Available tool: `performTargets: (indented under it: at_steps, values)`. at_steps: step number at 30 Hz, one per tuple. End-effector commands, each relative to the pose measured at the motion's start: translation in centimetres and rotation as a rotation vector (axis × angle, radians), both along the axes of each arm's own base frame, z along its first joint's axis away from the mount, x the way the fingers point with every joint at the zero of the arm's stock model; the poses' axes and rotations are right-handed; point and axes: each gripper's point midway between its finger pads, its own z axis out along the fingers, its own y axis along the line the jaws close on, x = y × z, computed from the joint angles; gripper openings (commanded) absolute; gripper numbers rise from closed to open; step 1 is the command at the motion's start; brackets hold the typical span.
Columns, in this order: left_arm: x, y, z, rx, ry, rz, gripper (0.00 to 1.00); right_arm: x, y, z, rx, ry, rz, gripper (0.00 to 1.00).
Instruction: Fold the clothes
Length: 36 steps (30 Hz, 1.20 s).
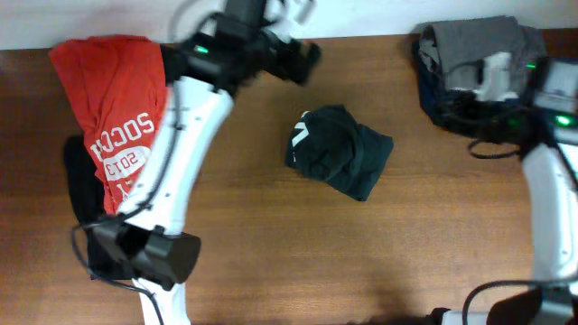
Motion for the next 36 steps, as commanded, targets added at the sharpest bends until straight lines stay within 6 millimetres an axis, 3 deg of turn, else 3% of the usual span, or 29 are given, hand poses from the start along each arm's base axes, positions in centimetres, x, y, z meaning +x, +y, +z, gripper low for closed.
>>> performTargets:
  at_steps: [1, 9, 15, 20, 25, 26, 29, 30, 33, 36]
  values:
    - [1.3, 4.7, 1.4, -0.046, 0.024, 0.124, 0.99, 0.1, 6.6, -2.5, -0.109, -0.066, 0.323, 0.52]
    - [1.2, 9.1, -1.9, 0.021, 0.147, 0.218, 0.99, 1.3, 16.0, -9.4, -0.323, -0.052, 0.570, 0.76]
    - [1.1, 9.7, -2.6, 0.059, 0.163, 0.236, 0.99, 3.2, 18.3, -12.7, -0.562, -0.089, 0.555, 0.80]
    - [1.0, 9.7, -3.1, 0.066, 0.180, 0.236, 0.99, 4.0, 18.6, -13.1, -0.735, -0.121, 0.504, 0.79]
    - [0.9, 9.8, -4.2, 0.077, 0.210, 0.236, 0.99, 5.3, 17.4, -13.7, -0.807, -0.103, 0.376, 0.49]
    - [0.8, 9.8, -4.7, 0.084, 0.229, 0.236, 0.99, 5.8, 16.3, -14.0, -0.838, -0.084, 0.311, 0.37]
    - [0.7, 9.9, -5.4, 0.097, 0.249, 0.240, 0.99, 6.2, 14.7, -14.3, -0.871, -0.053, 0.235, 0.23]
    - [0.7, 10.0, -5.6, 0.100, 0.255, 0.240, 0.99, 6.3, 14.1, -14.3, -0.874, -0.040, 0.209, 0.12]
    - [0.7, 10.0, -5.7, 0.102, 0.258, 0.239, 0.99, 6.4, 13.2, -13.6, -0.850, -0.026, 0.157, 0.04]
    - [0.8, 10.0, -5.7, 0.108, 0.249, 0.235, 0.99, 6.5, 12.4, -12.2, -0.797, -0.025, 0.126, 0.04]
